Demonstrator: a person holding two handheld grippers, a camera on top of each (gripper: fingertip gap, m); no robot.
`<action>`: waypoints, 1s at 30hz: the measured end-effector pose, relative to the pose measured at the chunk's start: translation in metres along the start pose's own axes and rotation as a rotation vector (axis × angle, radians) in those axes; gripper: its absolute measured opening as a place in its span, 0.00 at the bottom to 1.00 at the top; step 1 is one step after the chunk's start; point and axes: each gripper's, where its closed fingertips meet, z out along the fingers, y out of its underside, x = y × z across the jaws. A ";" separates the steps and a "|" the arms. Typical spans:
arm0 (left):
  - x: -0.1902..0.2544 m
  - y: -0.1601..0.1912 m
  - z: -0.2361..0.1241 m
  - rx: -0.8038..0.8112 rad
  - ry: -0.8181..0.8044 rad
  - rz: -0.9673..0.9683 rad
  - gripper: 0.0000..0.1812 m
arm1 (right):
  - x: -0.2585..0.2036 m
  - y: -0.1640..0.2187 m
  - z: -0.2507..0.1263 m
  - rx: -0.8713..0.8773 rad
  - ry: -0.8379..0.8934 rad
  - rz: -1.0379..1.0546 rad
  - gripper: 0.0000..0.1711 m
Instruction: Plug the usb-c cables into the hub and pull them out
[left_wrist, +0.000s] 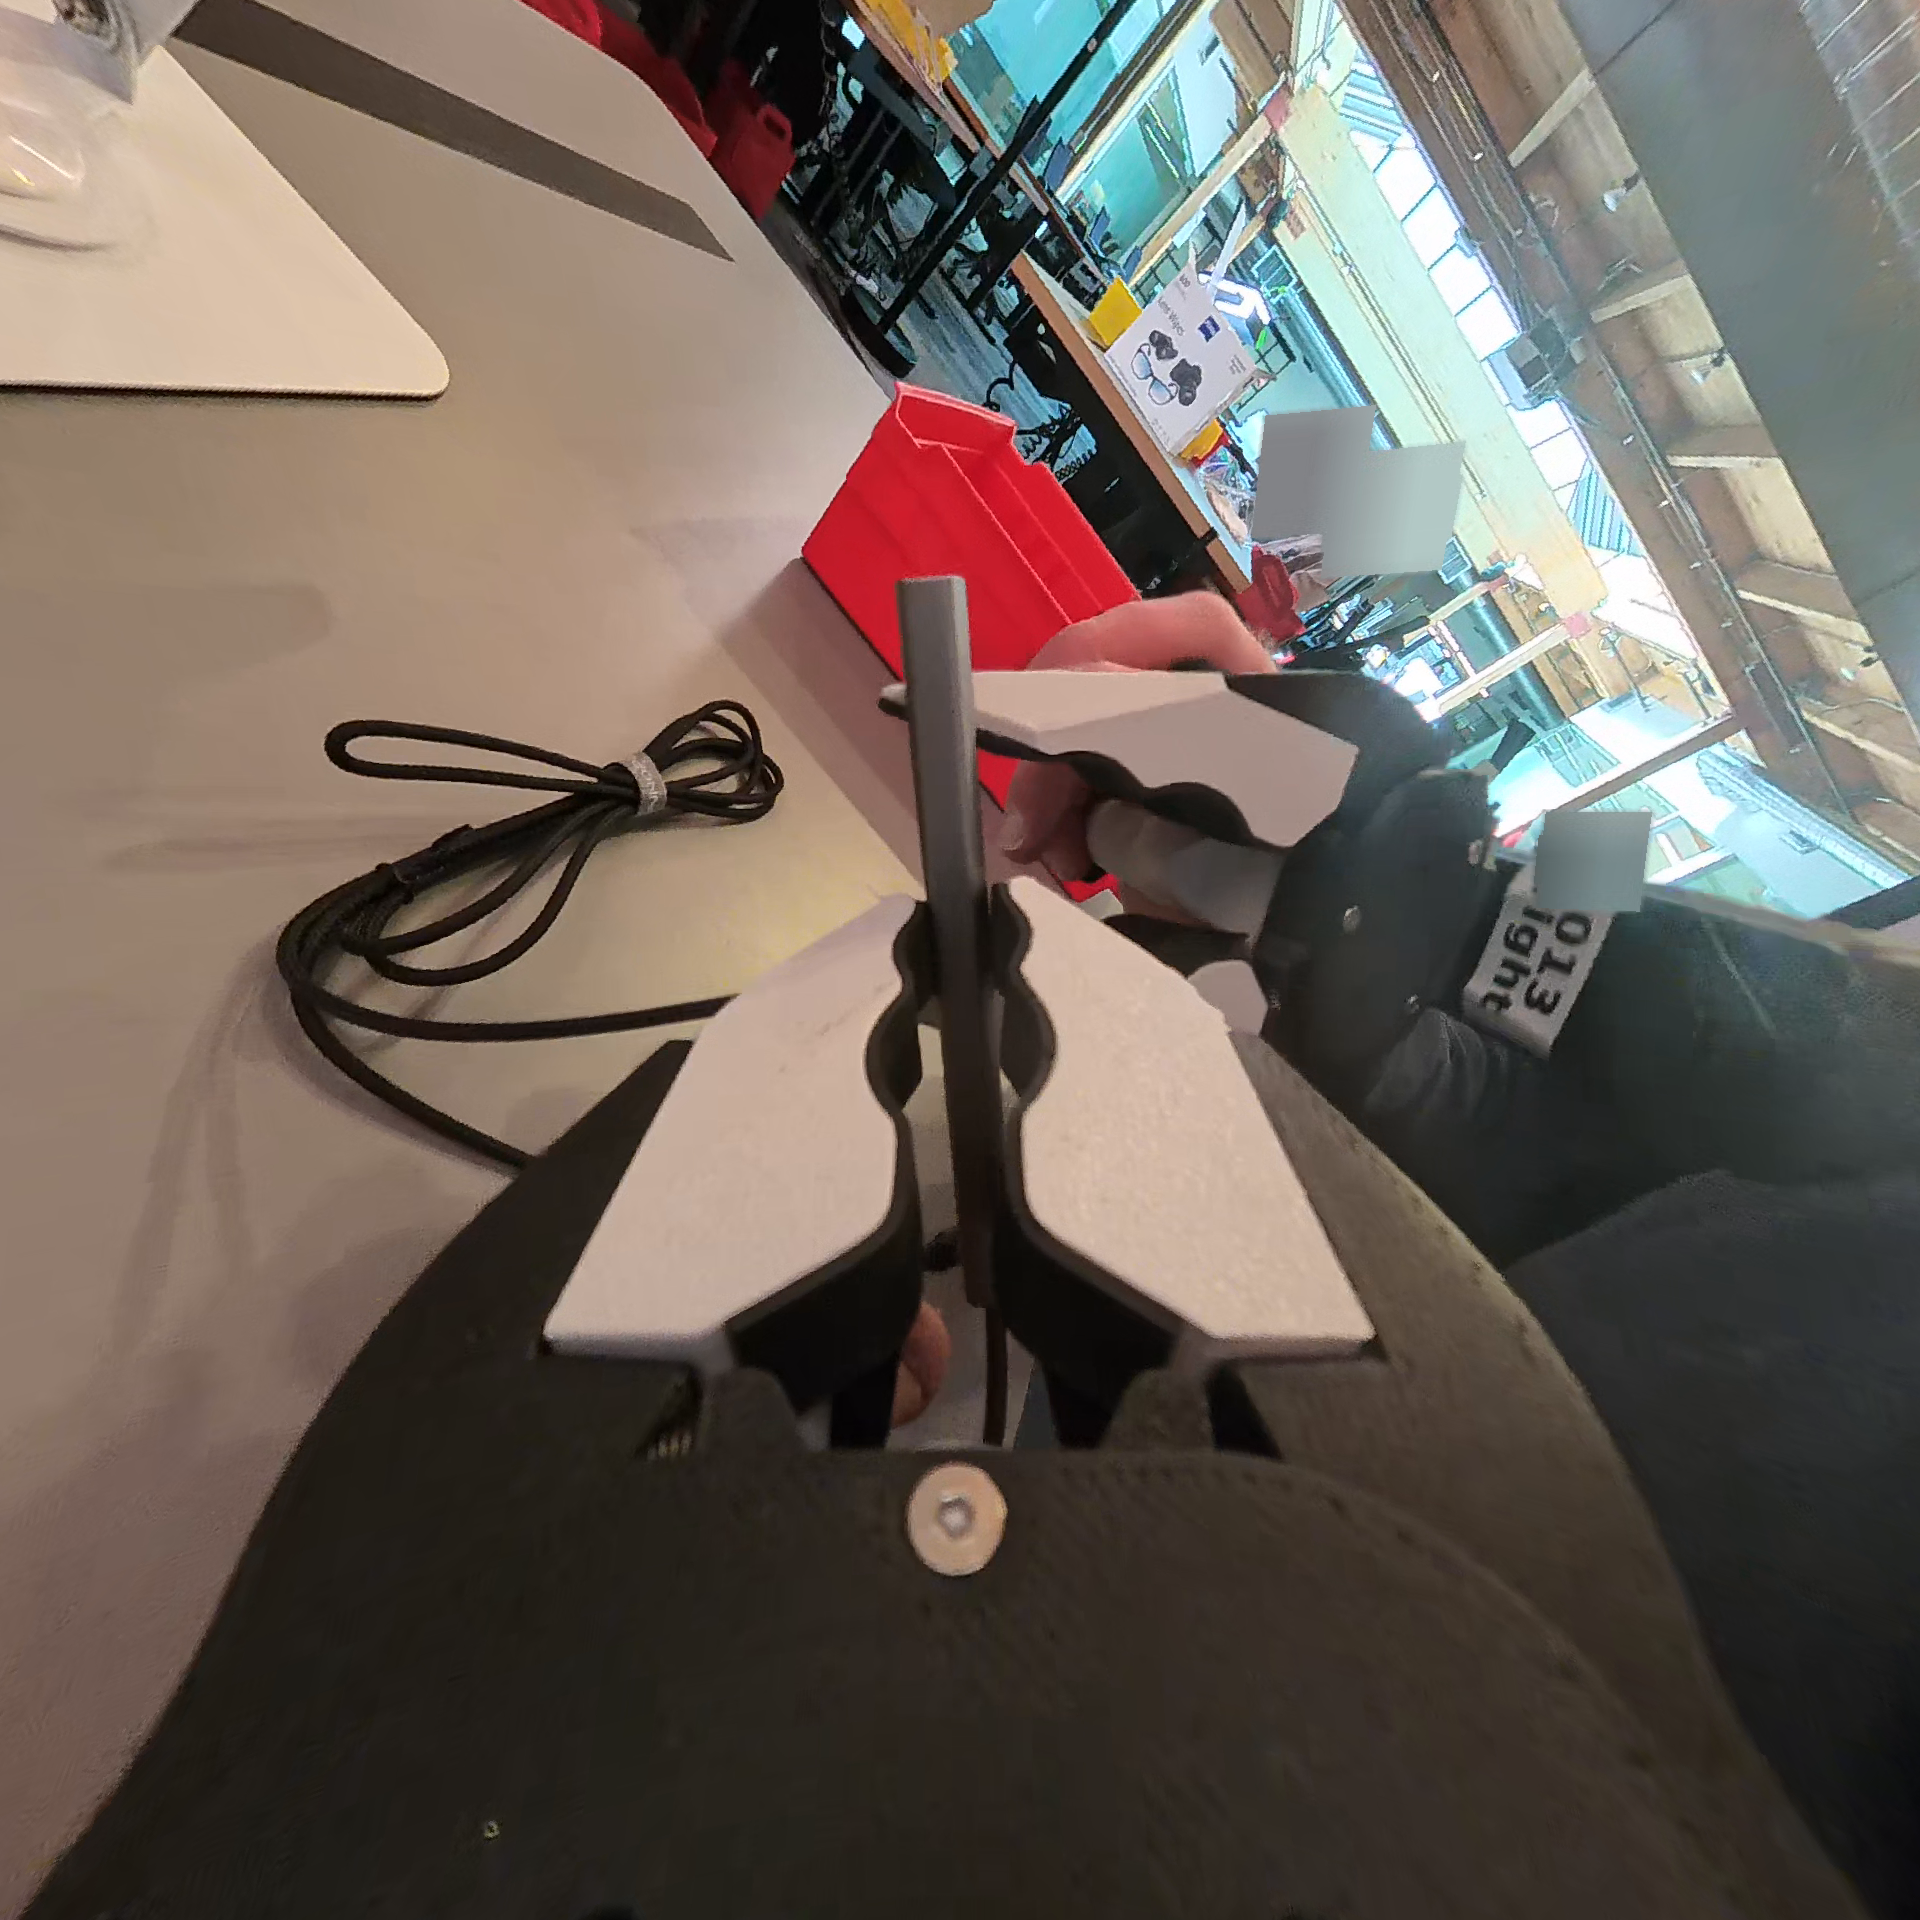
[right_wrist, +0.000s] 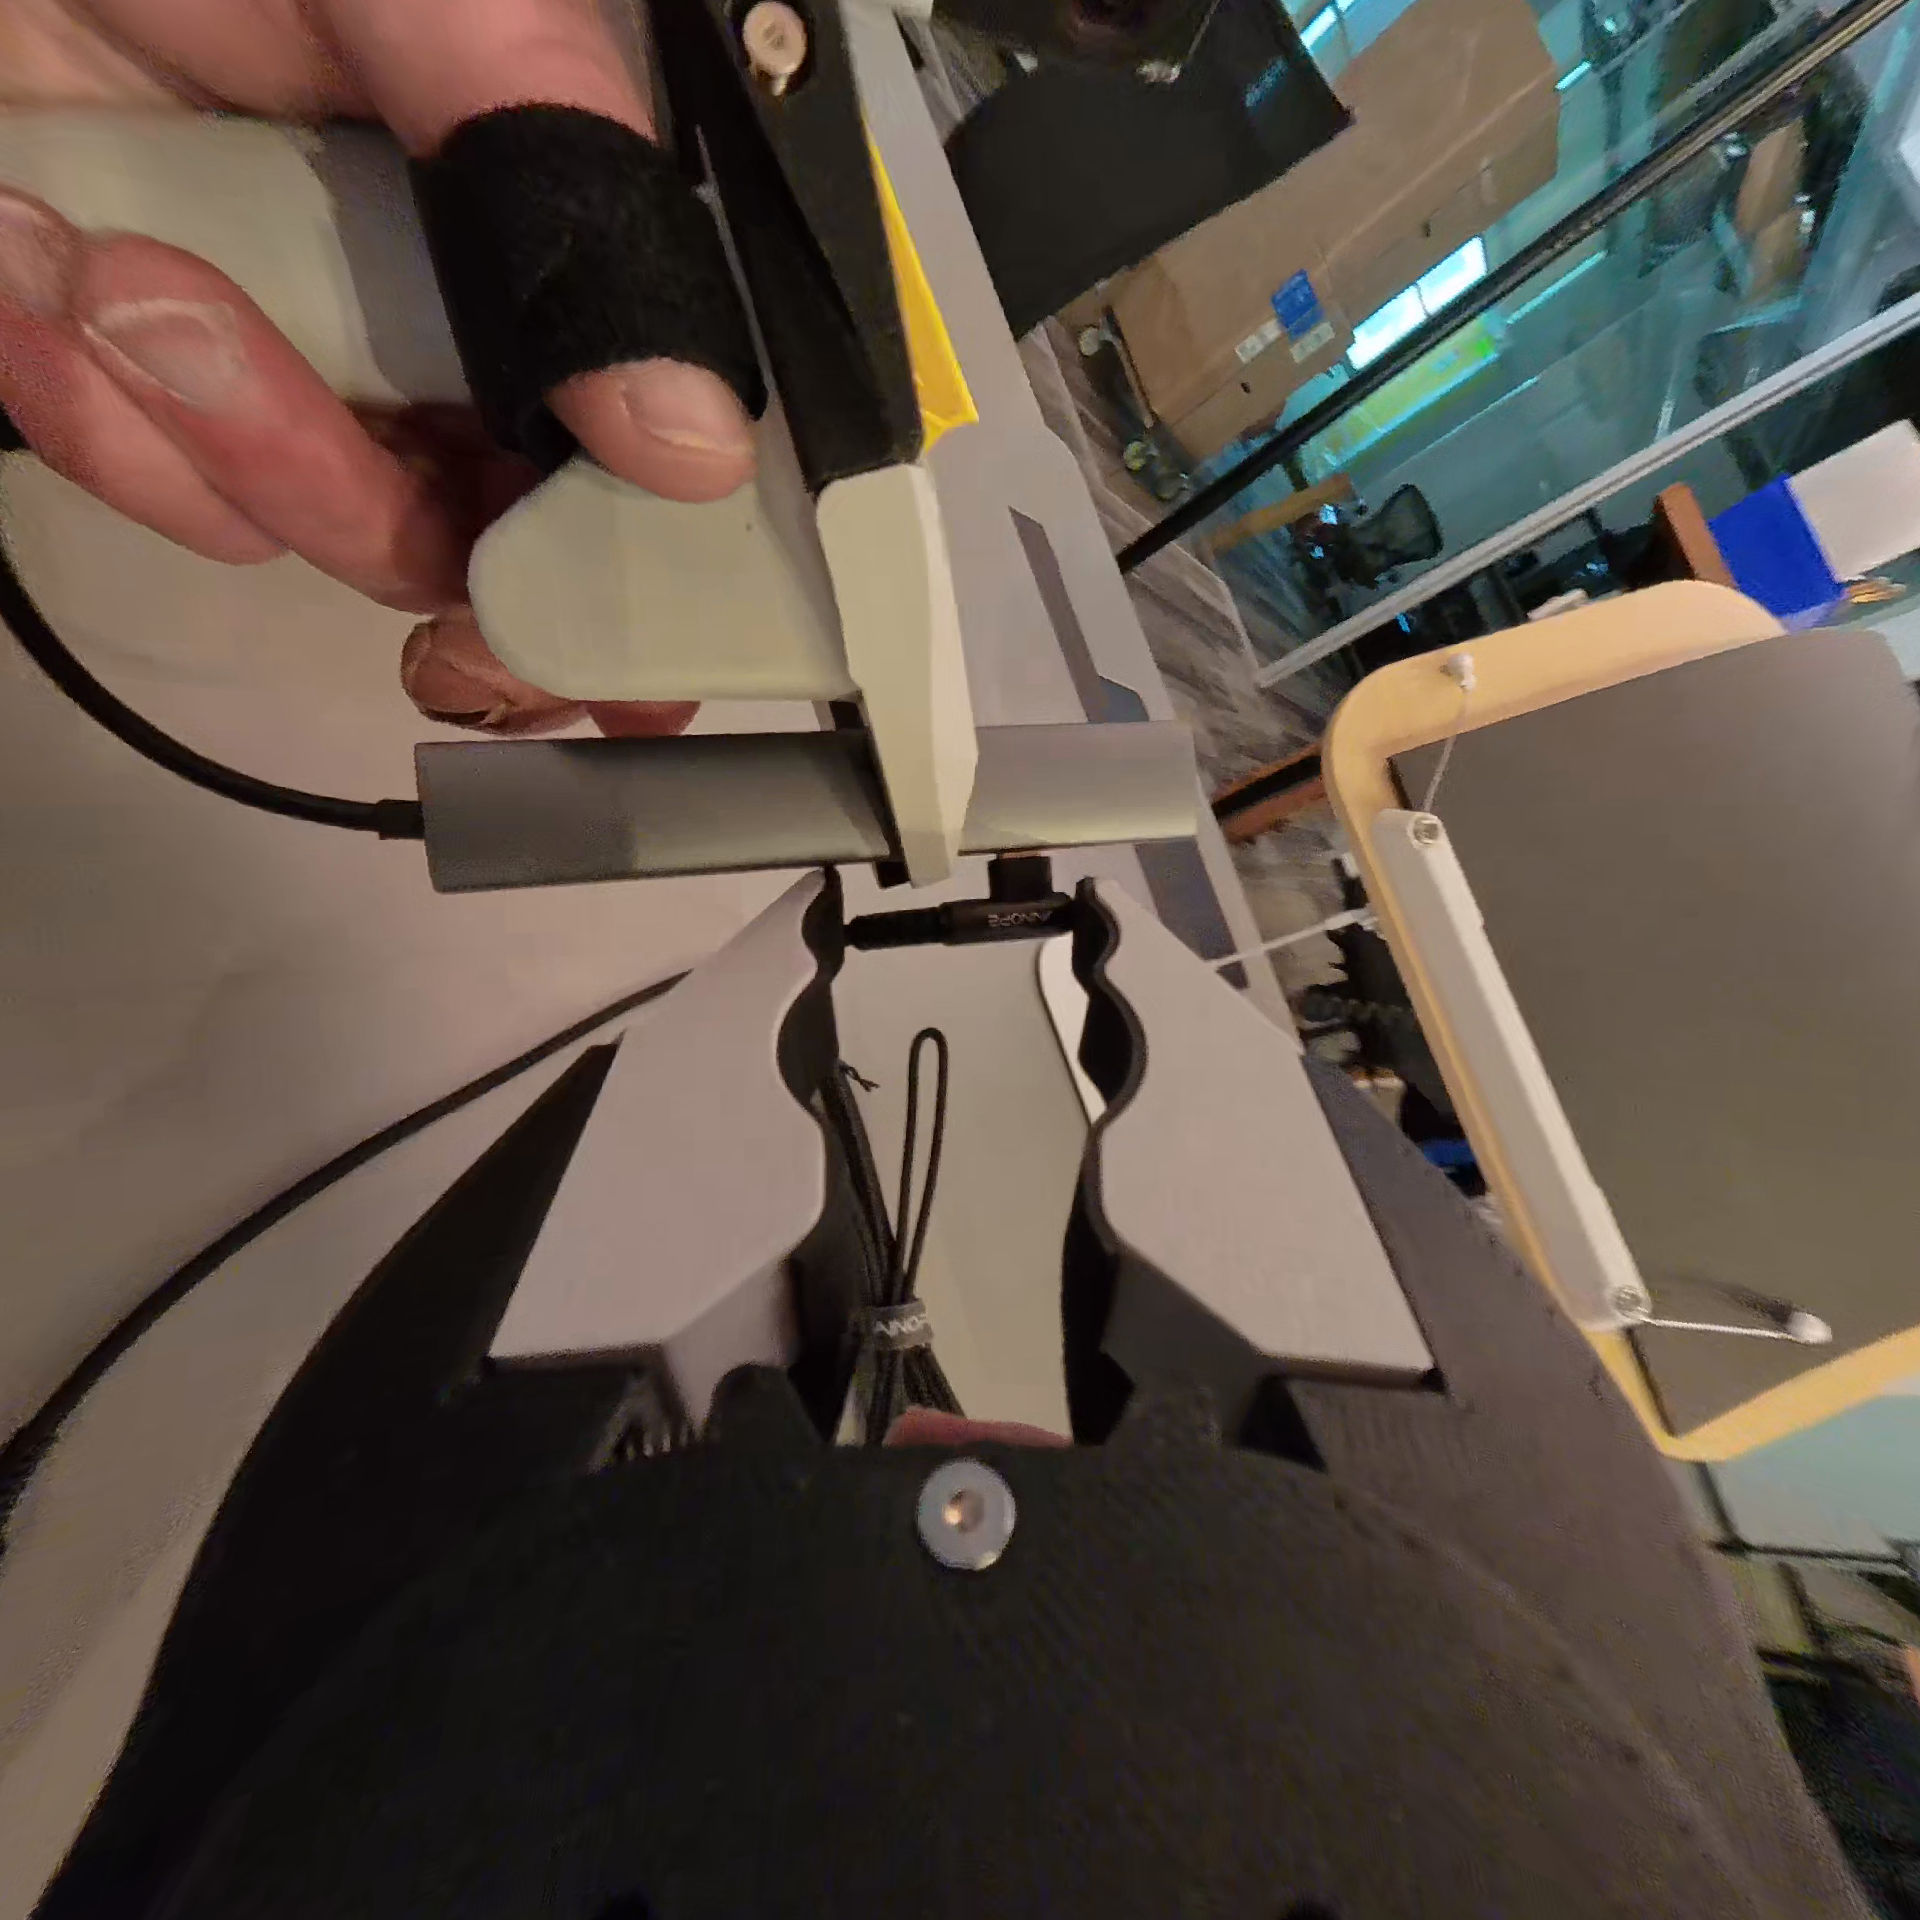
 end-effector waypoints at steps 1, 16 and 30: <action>0.000 0.001 -0.001 -0.003 0.004 0.002 0.05 | -0.001 -0.001 -0.001 0.017 -0.023 0.022 0.24; 0.025 0.004 -0.002 0.008 0.257 -0.077 0.08 | -0.002 -0.019 -0.028 0.489 -0.325 0.465 0.22; 0.030 0.002 -0.002 0.051 0.297 -0.048 0.05 | -0.003 -0.015 -0.030 0.537 -0.345 0.621 0.16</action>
